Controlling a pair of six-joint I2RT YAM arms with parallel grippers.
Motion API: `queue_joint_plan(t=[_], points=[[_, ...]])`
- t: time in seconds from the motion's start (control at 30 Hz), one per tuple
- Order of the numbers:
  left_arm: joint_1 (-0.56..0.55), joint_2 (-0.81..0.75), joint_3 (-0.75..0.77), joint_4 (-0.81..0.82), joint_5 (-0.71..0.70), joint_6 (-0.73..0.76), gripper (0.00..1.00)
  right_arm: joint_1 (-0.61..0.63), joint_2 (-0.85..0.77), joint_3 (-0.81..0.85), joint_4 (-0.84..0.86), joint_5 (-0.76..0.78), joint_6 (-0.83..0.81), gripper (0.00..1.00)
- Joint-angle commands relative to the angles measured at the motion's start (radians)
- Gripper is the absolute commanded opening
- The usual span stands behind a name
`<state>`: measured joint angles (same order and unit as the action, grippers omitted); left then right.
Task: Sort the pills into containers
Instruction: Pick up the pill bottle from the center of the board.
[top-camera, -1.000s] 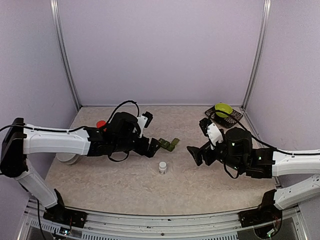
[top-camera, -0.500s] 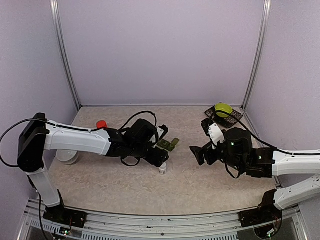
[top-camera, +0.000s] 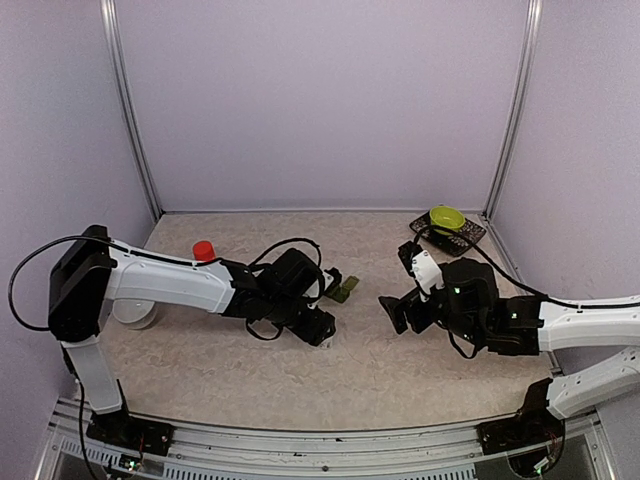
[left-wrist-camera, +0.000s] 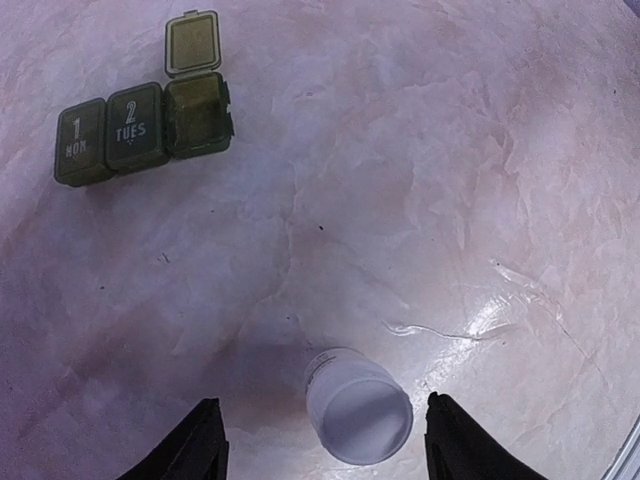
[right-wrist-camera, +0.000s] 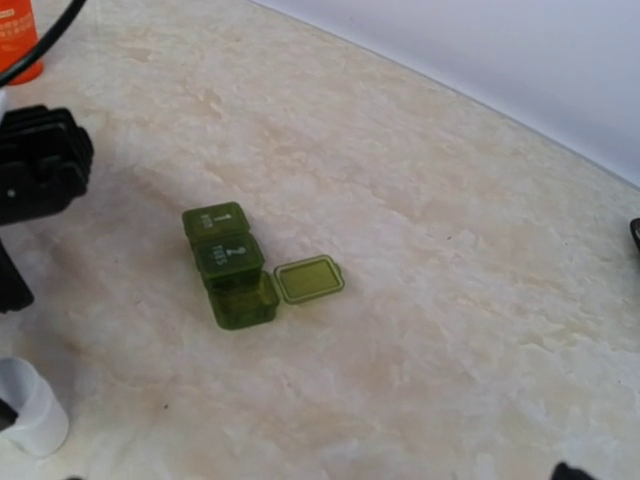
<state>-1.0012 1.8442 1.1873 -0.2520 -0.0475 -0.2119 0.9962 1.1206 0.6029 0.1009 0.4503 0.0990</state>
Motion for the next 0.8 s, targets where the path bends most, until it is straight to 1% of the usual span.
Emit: queue_joint_plan(t=[0.0, 0.1, 0.23, 0.37, 0.47, 0.67, 0.77], points=[[-0.005, 0.025, 0.031, -0.008, 0.035, 0.001, 0.64, -0.011, 0.011, 0.012, -0.012, 0.022, 0.003, 1.0], [-0.005, 0.035, 0.039, -0.012, 0.049, 0.004, 0.6, -0.012, 0.017, 0.015, -0.015, 0.024, 0.003, 1.0], [-0.005, 0.038, 0.041, -0.016, 0.048, 0.006, 0.58, -0.014, 0.022, 0.016, -0.016, 0.021, 0.005, 1.0], [-0.005, 0.049, 0.046, -0.014, 0.054, 0.005, 0.47, -0.015, 0.028, 0.015, -0.016, 0.019, 0.009, 1.0], [-0.005, 0.054, 0.049, -0.012, 0.057, 0.006, 0.37, -0.015, 0.027, 0.013, -0.014, 0.018, 0.013, 1.0], [-0.004, 0.062, 0.049, -0.007, 0.065, 0.009, 0.3, -0.017, 0.027, 0.005, -0.009, 0.014, 0.012, 1.0], [-0.005, 0.058, 0.05, -0.005, 0.068, 0.01, 0.21, -0.017, 0.027, -0.002, -0.006, 0.006, 0.013, 1.0]])
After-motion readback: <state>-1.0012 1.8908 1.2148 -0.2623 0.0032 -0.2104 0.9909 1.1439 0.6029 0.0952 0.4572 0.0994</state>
